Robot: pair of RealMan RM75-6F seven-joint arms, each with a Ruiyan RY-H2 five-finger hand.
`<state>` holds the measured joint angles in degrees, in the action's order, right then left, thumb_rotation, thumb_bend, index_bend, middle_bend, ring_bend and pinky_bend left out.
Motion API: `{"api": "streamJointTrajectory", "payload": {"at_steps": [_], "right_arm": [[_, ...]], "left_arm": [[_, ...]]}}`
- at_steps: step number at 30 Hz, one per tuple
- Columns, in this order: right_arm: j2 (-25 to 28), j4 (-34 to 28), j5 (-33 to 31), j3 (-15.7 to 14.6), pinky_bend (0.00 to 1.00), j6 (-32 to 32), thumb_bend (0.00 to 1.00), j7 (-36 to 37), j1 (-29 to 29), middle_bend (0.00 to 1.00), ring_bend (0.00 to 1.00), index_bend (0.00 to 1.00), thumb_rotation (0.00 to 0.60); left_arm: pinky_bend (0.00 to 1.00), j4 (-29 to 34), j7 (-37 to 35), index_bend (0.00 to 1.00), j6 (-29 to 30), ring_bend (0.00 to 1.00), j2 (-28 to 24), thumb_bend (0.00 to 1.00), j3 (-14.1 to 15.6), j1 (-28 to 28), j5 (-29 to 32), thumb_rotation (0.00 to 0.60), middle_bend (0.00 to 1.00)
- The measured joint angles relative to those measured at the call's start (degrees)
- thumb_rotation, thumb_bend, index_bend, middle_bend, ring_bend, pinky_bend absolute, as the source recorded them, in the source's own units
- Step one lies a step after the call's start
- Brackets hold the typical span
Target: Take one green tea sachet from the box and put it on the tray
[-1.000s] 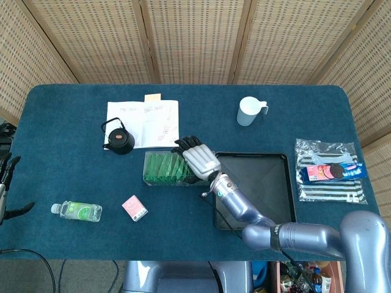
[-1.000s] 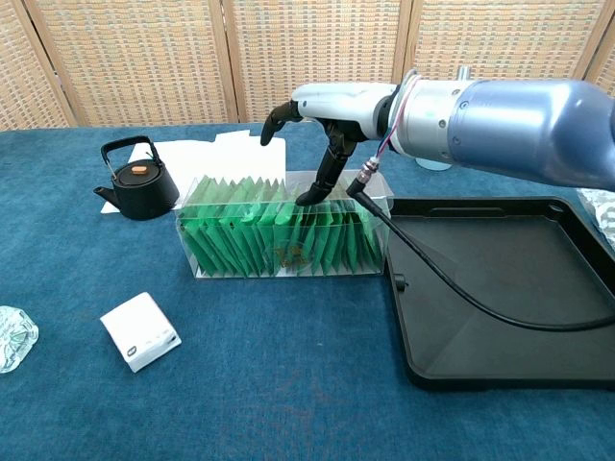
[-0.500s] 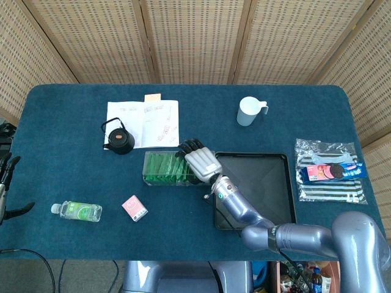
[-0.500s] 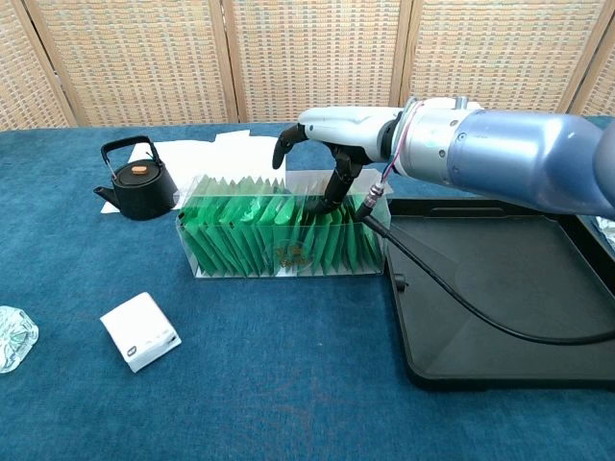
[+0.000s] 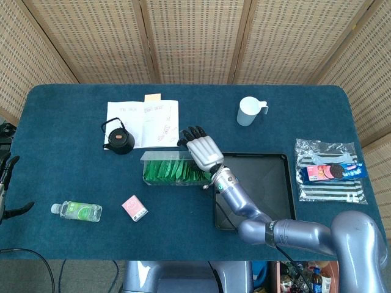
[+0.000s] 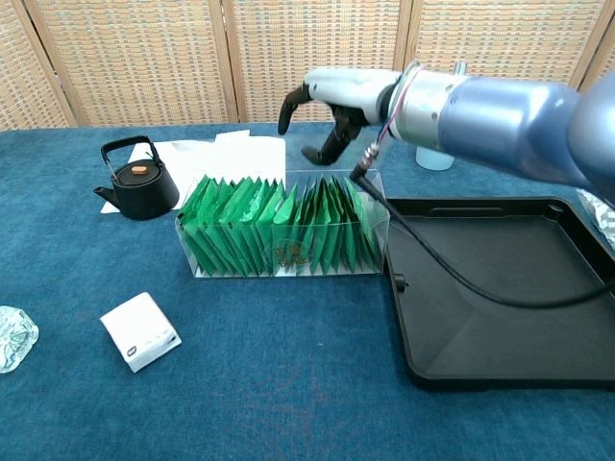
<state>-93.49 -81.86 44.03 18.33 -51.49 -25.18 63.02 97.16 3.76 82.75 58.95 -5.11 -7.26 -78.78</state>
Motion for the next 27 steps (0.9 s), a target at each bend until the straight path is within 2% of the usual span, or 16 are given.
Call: {"api": "streamJointTrajectory", "payload": {"at_steps": [7,13,17,19,22,24,27], "right_arm": [[-0.18,4.12,-6.74,3.24,0.00,-0.23,0.75,-1.93,2.22,0.04,0.01,0.35,0.600],[-2.03,11.17,-16.72,5.06,0.00,0.81,0.76,-5.79,5.20,0.04,0.01,0.35,0.600],[-3.30,14.12,-19.96,5.14,0.00,1.94,0.75,-7.74,6.40,0.03,0.01,0.35,0.600],[-3.69,14.91,-20.46,4.82,0.00,2.28,0.69,-8.23,6.62,0.03,0.01,0.35,0.600],[-3.75,14.90,-19.08,4.66,0.00,2.22,0.53,-7.39,6.41,0.02,0.01,0.35,0.600],[-3.61,14.46,-16.70,4.59,0.00,2.07,0.44,-5.96,6.01,0.02,0.01,0.35,0.600],[-2.73,12.59,-10.49,4.22,0.00,2.28,0.36,-2.33,4.90,0.05,0.01,0.35,0.600]], "left_arm": [[0.00,-0.03,-1.02,0.00,-0.22,0.00,-0.37,0.06,-0.28,0.07,0.56,0.600,0.00],[0.00,-0.29,-1.76,0.00,-0.95,0.00,-0.64,0.06,-0.39,-0.06,0.92,0.600,0.00],[0.00,-0.42,-1.88,0.00,-1.31,0.00,-0.65,0.06,-0.40,-0.19,0.99,0.600,0.00],[0.00,-0.46,-1.86,0.00,-1.56,0.00,-0.62,0.06,-0.38,-0.27,1.05,0.600,0.00],[0.00,-0.52,-1.98,0.00,-1.78,0.00,-0.63,0.06,-0.40,-0.36,1.15,0.600,0.00],[0.00,-0.52,-2.12,0.00,-1.74,0.00,-0.68,0.06,-0.44,-0.33,1.19,0.600,0.00],[0.00,-0.51,-2.39,0.00,-1.74,0.00,-0.78,0.06,-0.47,-0.28,1.22,0.600,0.00]]}}
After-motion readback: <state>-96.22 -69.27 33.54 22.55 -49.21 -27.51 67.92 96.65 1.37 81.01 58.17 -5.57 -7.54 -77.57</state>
